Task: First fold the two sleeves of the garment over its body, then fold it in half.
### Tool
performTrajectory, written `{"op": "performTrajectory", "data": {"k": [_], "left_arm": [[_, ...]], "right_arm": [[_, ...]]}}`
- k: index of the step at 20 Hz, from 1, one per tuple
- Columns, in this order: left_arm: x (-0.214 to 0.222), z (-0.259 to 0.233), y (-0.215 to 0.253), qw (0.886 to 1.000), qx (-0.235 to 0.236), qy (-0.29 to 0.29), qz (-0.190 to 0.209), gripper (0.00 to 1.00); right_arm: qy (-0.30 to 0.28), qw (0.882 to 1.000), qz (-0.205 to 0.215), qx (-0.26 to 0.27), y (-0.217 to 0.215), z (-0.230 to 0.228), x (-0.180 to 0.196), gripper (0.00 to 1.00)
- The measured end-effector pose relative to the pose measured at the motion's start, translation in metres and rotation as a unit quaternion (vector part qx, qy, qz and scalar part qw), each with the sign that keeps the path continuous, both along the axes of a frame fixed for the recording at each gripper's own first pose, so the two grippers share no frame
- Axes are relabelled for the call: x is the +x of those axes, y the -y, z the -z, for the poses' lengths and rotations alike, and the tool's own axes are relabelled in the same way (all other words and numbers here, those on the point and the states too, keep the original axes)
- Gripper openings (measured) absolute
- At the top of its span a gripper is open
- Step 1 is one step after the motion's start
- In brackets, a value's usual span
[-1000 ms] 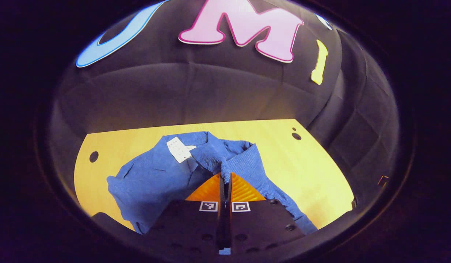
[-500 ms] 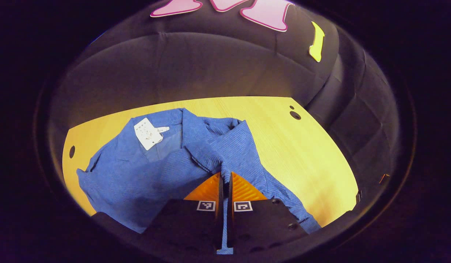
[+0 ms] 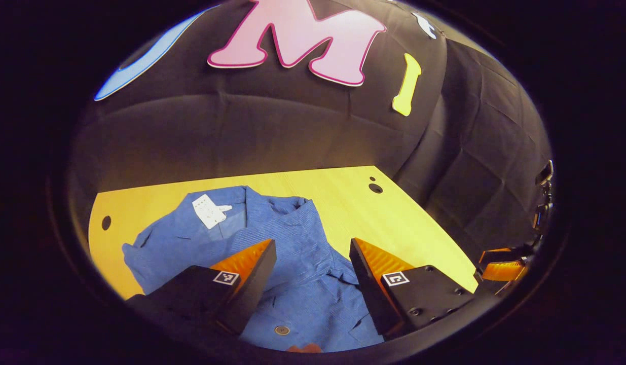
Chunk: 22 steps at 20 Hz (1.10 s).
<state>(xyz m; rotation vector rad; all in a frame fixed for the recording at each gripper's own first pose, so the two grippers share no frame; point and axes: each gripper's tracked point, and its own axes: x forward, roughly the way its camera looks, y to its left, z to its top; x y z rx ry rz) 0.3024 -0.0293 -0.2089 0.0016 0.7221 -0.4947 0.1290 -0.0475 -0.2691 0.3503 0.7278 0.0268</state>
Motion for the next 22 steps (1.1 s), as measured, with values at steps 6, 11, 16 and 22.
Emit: {"op": "performTrajectory", "data": {"k": [6,11,16,22], "left_arm": [[-0.100,-0.005,-0.108,0.987,0.037,-0.053,-0.144,0.85],[-0.209,0.045,-0.179,0.954,0.047,-0.185,-0.231,0.84],[-0.277,0.093,-0.226,0.917,0.060,-0.285,-0.272,0.82],[-0.306,0.124,-0.229,0.885,0.076,-0.366,-0.279,0.85]], "right_arm": [[-0.009,0.999,-0.033,-0.004,-0.023,0.010,-0.004,0.96],[-0.061,0.995,-0.077,-0.015,-0.037,0.050,-0.036,0.96],[-0.155,0.981,-0.109,-0.036,-0.045,0.093,-0.072,0.96],[-0.251,0.959,-0.121,-0.049,-0.046,0.120,-0.107,0.97]]}}
